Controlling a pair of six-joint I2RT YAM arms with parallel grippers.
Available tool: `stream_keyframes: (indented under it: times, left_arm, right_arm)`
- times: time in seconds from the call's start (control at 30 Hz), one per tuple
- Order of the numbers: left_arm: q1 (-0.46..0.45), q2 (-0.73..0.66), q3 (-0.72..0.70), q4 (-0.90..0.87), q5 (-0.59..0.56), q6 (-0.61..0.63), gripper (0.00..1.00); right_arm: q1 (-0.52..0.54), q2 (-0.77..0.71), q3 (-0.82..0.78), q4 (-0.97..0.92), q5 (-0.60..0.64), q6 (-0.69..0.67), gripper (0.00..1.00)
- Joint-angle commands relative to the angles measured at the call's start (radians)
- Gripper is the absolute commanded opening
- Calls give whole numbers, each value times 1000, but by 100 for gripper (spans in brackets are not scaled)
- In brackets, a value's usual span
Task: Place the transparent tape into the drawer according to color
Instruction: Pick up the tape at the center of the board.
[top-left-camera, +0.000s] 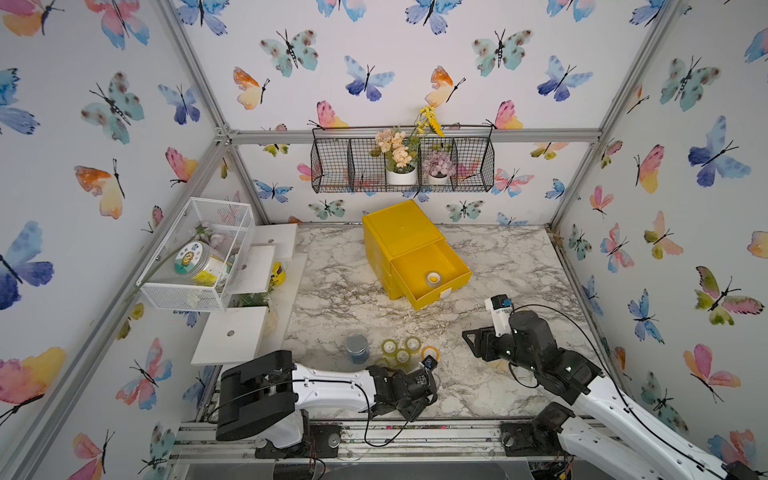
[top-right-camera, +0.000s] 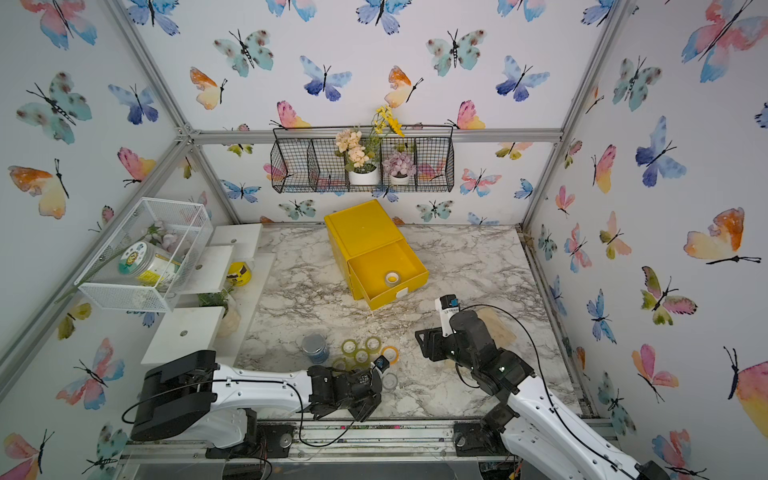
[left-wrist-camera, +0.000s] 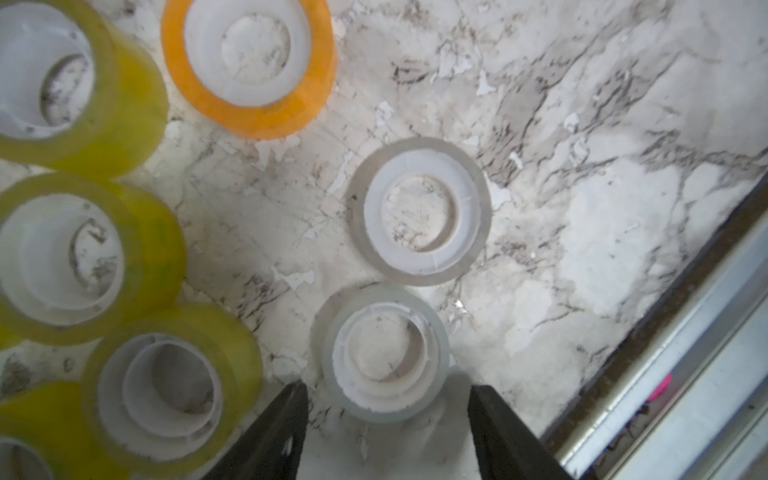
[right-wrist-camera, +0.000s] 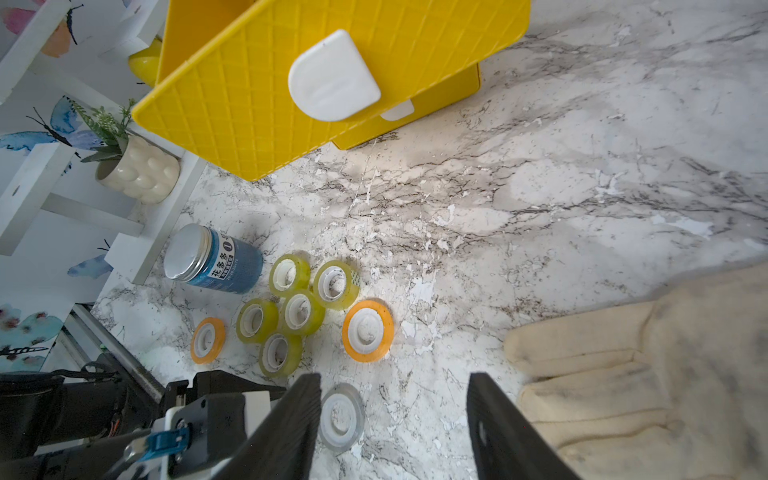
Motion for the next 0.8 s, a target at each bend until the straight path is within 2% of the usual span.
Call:
stream_keyframes:
  times: [0.0,0.4,0.77]
  left_arm:
    - [-5,38,11,-6,-56,16,65]
    - [-4,83,12,24,-35,29,56]
    - [-4,28,8,-26,-36,9,37]
  right_arm:
    - [-5,-2,35,5,20,0,61]
    - [-5,-23,45,-13,37,3,61]
    - [-5,-30,48,-12,56,1,61]
